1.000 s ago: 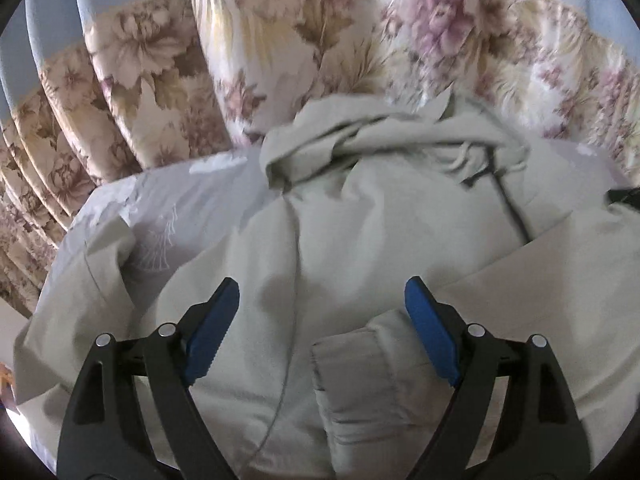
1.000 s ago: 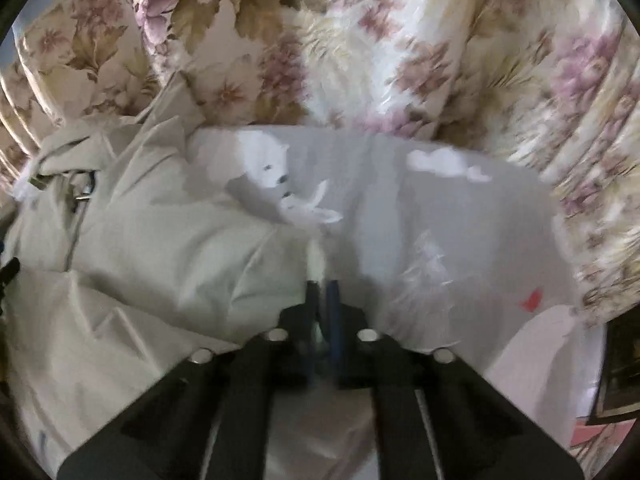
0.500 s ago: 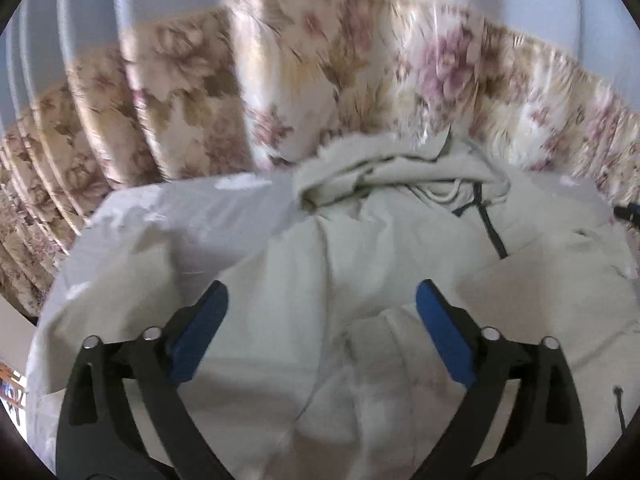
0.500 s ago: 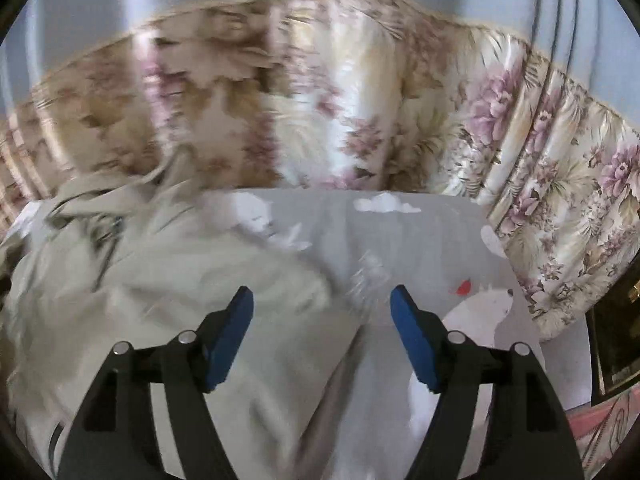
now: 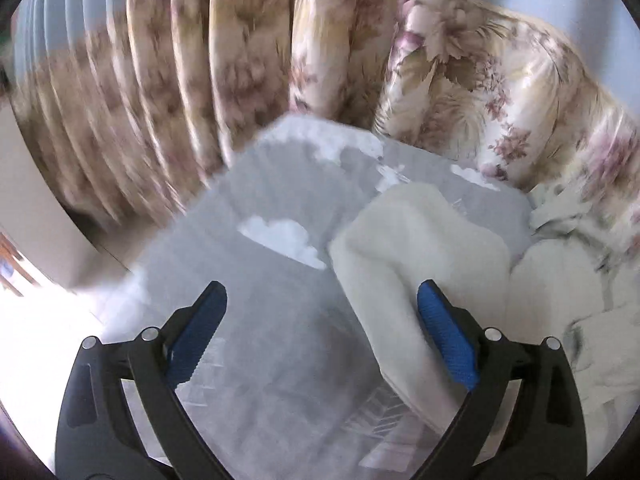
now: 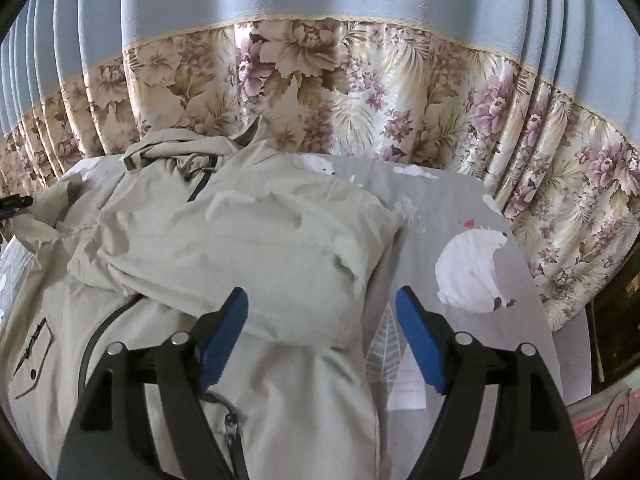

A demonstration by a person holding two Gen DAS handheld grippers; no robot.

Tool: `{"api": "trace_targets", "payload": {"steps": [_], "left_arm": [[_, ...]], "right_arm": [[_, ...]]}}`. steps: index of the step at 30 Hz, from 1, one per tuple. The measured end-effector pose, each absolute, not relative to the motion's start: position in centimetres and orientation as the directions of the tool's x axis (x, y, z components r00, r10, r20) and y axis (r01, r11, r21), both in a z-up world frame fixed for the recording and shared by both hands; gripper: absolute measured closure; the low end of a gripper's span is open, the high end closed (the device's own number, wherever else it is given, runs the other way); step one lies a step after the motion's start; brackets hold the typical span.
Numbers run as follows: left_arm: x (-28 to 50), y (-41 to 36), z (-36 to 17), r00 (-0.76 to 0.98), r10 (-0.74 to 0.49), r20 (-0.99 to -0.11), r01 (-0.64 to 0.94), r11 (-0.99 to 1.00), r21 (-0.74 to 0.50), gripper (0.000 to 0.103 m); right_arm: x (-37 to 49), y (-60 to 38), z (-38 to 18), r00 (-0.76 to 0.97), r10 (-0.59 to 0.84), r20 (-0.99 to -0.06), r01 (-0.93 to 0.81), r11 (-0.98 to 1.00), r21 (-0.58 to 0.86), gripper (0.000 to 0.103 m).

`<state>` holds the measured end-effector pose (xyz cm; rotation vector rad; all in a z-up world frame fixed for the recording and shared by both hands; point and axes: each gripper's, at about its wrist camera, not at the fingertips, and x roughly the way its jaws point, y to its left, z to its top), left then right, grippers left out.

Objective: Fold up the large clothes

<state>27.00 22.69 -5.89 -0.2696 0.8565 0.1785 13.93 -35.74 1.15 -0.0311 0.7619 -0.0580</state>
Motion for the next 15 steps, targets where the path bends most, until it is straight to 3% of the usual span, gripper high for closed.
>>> {"api": "trace_targets", "payload": {"steps": [5,6,8,9,10,15], "left_arm": [[29.0,22.4,-8.2,0.612,-0.151,-0.776,-0.226,0.907,-0.354,0.010],[29.3,22.2,-8.5,0.607,-0.179,-0.774,-0.222,0.897,-0.382,0.018],[29.8,21.4,-8.9,0.595,-0.209,-0.776,-0.211,0.891,-0.402,0.052],[29.9,20.7,-8.6,0.597,-0.194,-0.778,-0.202,0.902,-0.380,0.081],[29.7,20.3,-8.3,0.606,-0.183,-0.774,-0.196,0.909,-0.368,0.092],[28.6,19.1,-3.5,0.708,-0.015,-0.707,-0.219,0.946,-0.239,0.099]], "right_arm": [[14.1,-36.0,1.3,0.717,-0.047,-0.696,0.059,0.998,-0.007,0.026],[14.2,-36.0,1.3,0.716,-0.043,-0.696,0.059,0.998,-0.001,0.026],[14.4,-35.8,1.3,0.717,-0.045,-0.696,0.057,0.998,-0.006,0.025],[14.5,-35.7,1.3,0.715,-0.046,-0.698,0.055,0.998,-0.009,0.025],[14.6,-35.7,1.2,0.712,-0.045,-0.700,0.053,0.999,-0.010,0.025],[14.7,-35.6,0.8,0.711,-0.046,-0.701,0.048,0.999,-0.017,0.025]]}}
